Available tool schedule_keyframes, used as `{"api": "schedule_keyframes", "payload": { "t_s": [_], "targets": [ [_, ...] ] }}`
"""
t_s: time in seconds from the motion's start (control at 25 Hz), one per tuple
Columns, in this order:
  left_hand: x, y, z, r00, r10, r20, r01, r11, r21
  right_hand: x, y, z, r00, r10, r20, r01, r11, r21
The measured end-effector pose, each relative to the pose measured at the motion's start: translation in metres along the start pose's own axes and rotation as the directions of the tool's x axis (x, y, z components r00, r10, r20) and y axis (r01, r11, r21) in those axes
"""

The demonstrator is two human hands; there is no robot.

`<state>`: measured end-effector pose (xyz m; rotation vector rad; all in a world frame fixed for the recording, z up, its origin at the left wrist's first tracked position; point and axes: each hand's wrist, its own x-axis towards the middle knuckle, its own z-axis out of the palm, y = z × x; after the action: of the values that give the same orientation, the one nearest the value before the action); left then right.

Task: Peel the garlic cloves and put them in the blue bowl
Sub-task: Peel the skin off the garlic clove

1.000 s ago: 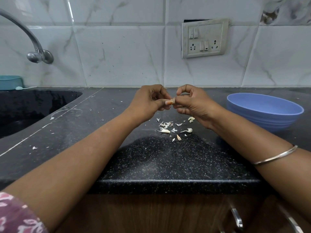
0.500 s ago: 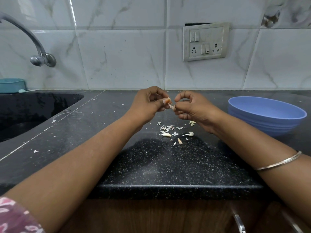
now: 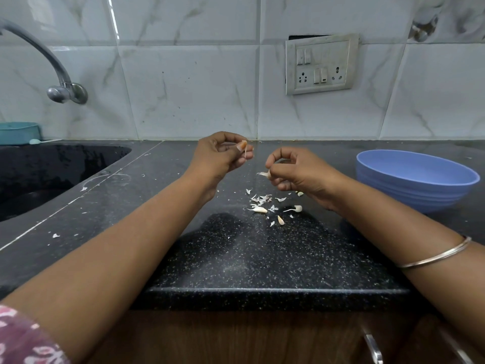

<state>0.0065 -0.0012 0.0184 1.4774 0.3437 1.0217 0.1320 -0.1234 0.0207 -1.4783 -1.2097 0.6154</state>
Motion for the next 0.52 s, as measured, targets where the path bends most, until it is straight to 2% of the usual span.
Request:
{"api": "schedule_keyframes", "payload": {
  "t_s": [0.08, 0.28, 0.52],
  "targets": [
    [0.0014, 0.0007, -0.0017, 1.0, -0.022, -0.005, 0.022, 0.999, -0.026, 0.0001, 0.001, 0.0003, 0.999, -0.011, 0.034, 0.012, 0.999, -0.038],
    [-0.0027, -0.0013, 0.0037, 0.989, -0.097, 0.11, 0.094, 0.995, 0.031, 0.0014, 0.0054, -0.0001, 0.994, -0.018, 0.108, 0.027, 0.996, -0.084],
    [-0.0054, -0.0003, 0.0053, 0.981, -0.148, 0.128, 0.136, 0.986, 0.1, 0.005, 0.0077, -0.0019, 0.999, -0.018, 0.049, 0.024, 0.993, -0.12]
  ]
}}
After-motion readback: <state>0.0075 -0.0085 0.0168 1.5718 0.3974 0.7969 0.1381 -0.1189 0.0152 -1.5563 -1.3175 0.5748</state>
